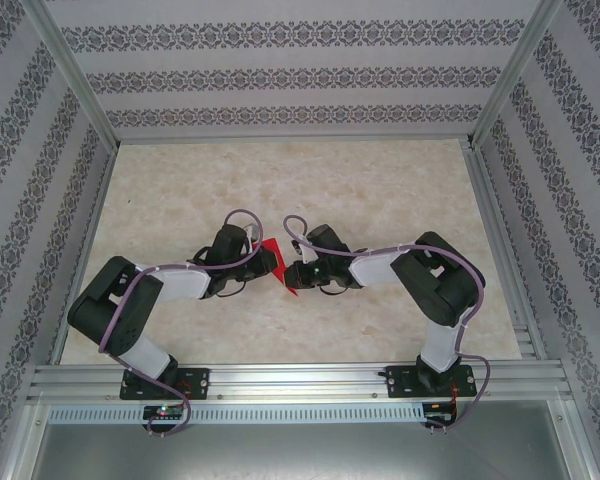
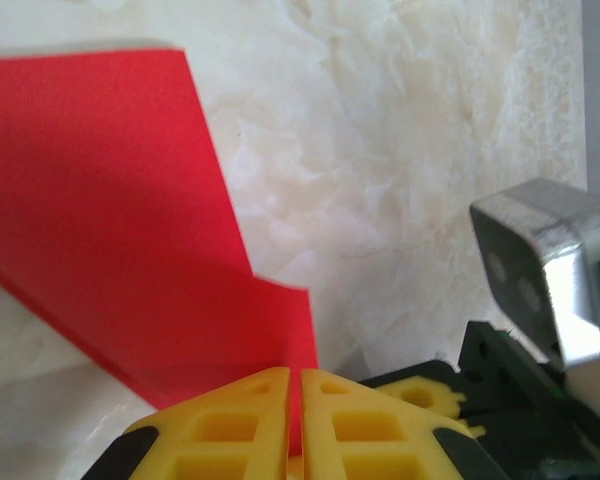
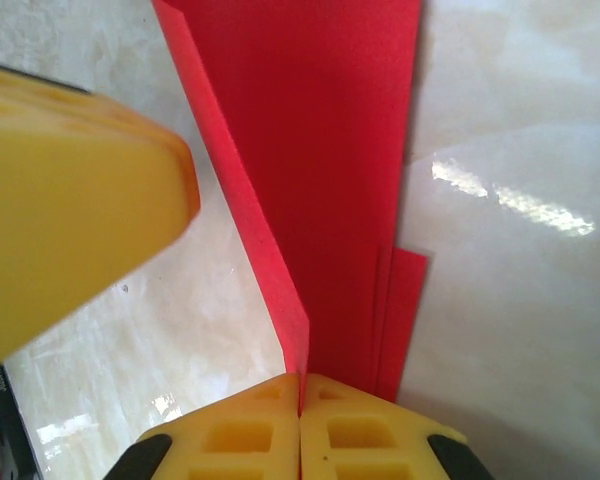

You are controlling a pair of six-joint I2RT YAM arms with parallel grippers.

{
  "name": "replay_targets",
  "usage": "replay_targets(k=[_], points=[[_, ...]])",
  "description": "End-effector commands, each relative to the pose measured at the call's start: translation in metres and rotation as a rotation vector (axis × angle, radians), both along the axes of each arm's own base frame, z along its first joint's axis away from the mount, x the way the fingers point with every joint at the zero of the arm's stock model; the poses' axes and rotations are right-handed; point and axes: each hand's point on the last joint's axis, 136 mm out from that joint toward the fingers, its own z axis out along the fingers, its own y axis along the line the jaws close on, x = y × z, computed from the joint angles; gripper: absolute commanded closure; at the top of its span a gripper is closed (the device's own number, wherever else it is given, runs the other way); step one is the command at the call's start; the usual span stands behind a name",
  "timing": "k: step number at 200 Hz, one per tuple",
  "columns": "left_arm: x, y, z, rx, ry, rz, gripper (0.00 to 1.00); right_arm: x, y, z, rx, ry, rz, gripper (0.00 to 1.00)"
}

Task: Fold a paper plane with a square sheet of paper (pick it up from the middle)
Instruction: Fold the wing for the fifth time at the center of the table.

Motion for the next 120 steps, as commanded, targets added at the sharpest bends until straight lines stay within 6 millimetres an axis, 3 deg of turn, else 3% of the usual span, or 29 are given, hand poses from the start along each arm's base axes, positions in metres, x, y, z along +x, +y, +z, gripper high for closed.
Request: replay_targets(k=[1, 48, 120], points=[[-0.006, -0.010, 0.001, -0.018, -0.019, -0.050, 0.88, -0.006, -0.006, -0.015, -0.028, 0.056, -0.006, 0.92], [-0.006, -0.014, -0.009, 0.000, 0.009, -0.056, 0.89, -0.007, -0.005, -0.017, -0.032, 0.073, -0.005, 0.91], [-0.002, -0.003, -0.025, 0.094, 0.051, -0.021, 0.90, -0.008, -0.007, -0.018, -0.037, 0.090, -0.007, 0.89]])
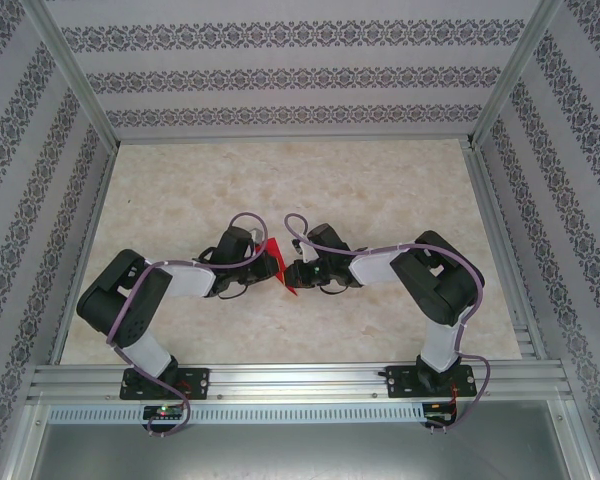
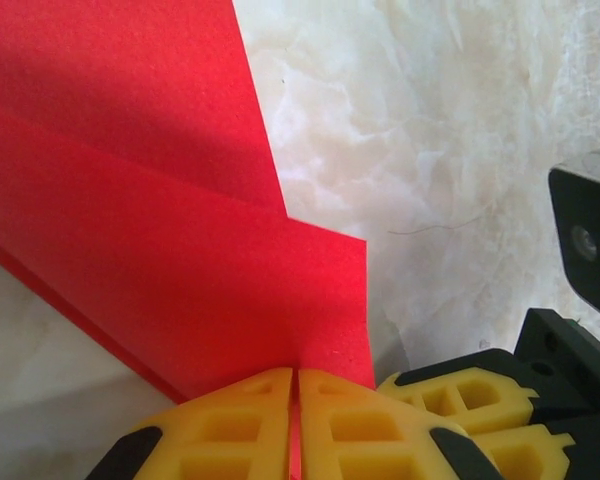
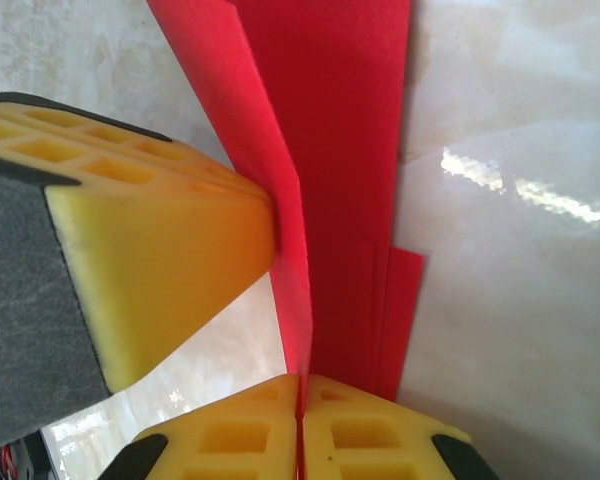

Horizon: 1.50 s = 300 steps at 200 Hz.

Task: Fold a paper plane with a square sheet of paper (pick it up from the middle)
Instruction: Fold the wing for the fifth time at the center of the table.

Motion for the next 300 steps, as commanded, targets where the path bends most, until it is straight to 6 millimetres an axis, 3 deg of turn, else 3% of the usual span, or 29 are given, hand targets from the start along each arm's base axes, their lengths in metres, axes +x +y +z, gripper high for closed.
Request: replay_targets(k=[1, 64, 106, 194, 267, 300], points=[[0.001, 0.001, -0.006, 0.054, 0.000, -0.007, 0.90, -0.008, -0.008, -0.018, -0.047, 0.066, -0.002, 0.89], [-0.002, 0.003, -0.018, 0.074, 0.037, 0.001, 0.90, -0.004, -0.001, 0.012, 0.006, 0.047, 0.007, 0.81], [-0.002, 0.004, -0.019, 0.079, 0.039, 0.004, 0.90, -0.006, -0.004, 0.021, 0.010, 0.042, 0.001, 0.78], [-0.001, 0.003, -0.014, 0.071, 0.029, 0.003, 0.90, -0.017, -0.009, 0.005, -0.004, 0.087, 0.015, 0.89], [-0.001, -0.011, 0.024, -0.037, -0.057, -0.052, 0.88, -0.019, -0.010, -0.011, -0.012, 0.147, 0.006, 0.92], [-0.009, -0.016, 0.026, -0.057, -0.058, -0.077, 0.88, -0.019, -0.012, -0.015, -0.015, 0.160, -0.005, 0.92]])
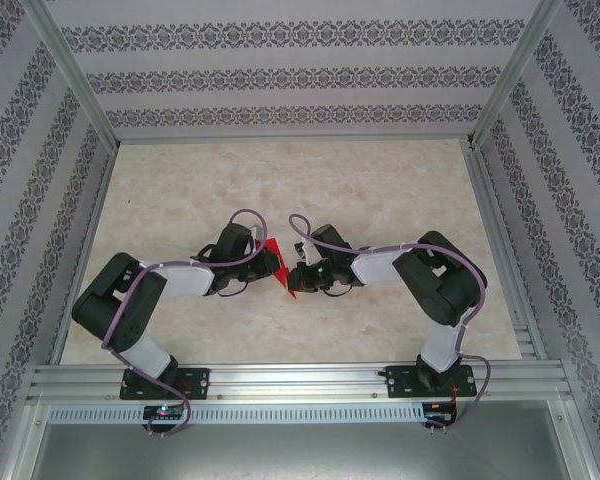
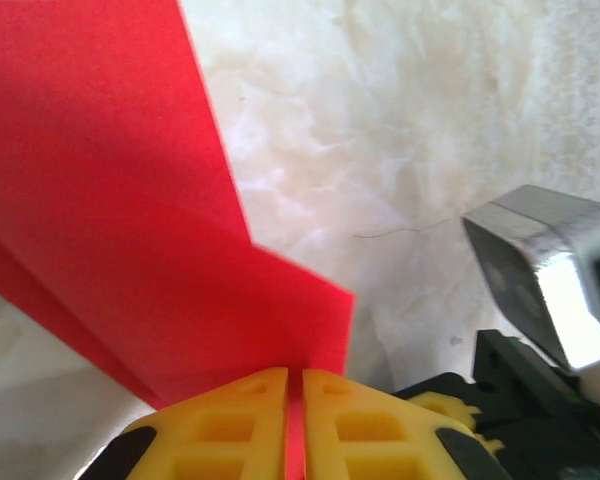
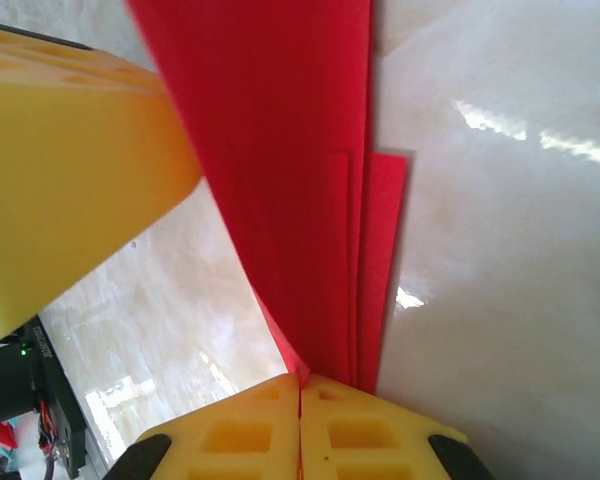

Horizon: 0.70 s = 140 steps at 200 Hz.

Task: Fold a paper plane with a square sheet of paper (pick it up from the middle)
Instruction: Fold the wing for the fifth time at the center of the table.

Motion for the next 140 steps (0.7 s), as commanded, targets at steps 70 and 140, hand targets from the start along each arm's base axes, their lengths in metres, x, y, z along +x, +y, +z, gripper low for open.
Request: replay_targets(k=[70, 140], points=[[-0.021, -0.011, -0.005, 0.021, -0.032, -0.074, 0.88, -0.001, 0.000, -0.003, 0.052, 0.092, -0.010, 0.93], [-0.017, -0.002, -0.016, 0.075, -0.034, -0.033, 0.89, -0.002, 0.001, 0.004, 0.087, 0.121, -0.004, 0.92]])
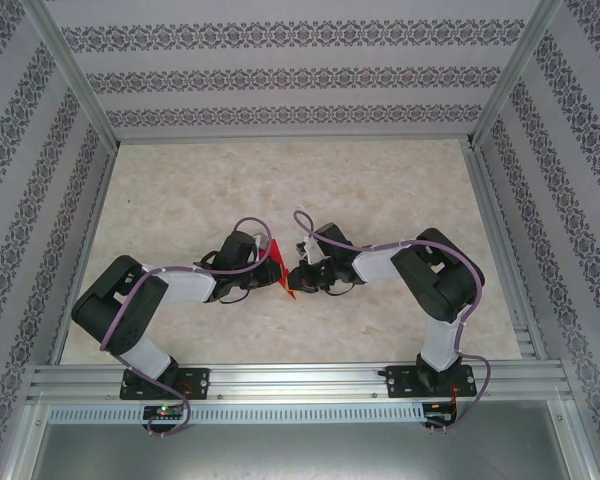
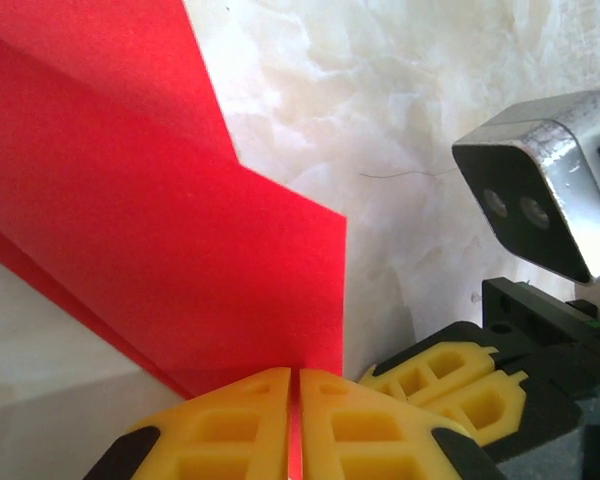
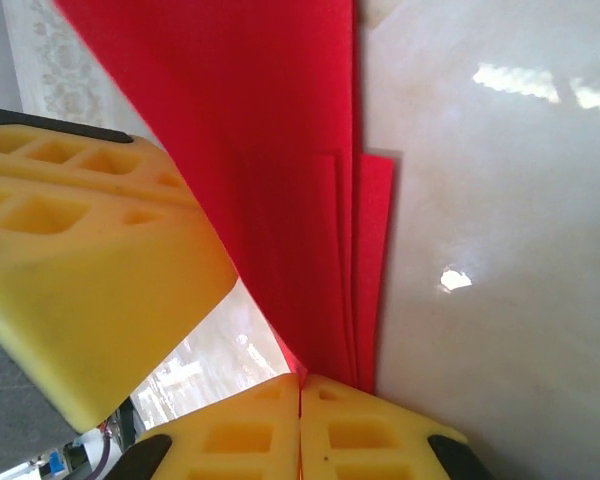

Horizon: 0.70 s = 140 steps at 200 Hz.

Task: Fold a paper plane with a square sheet of paper (pick it up from the middle)
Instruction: Fold the wing for the fifth time at the center of the table.

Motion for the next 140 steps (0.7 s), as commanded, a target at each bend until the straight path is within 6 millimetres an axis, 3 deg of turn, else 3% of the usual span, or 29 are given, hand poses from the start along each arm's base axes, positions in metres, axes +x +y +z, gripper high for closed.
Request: replay_targets(k=[1, 69, 140], points=[[0.001, 0.002, -0.004, 0.033, -0.026, 0.003, 0.89, 0.001, 0.001, 0.002, 0.025, 0.024, 0.002, 0.92], [0.002, 0.012, -0.020, 0.095, 0.028, 0.056, 0.90, 0.006, -0.001, 0.006, 0.003, -0.065, 0.013, 0.79], [0.004, 0.015, -0.025, 0.103, 0.064, 0.103, 0.90, 0.014, -0.005, 0.000, -0.152, -0.239, -0.012, 0.76]])
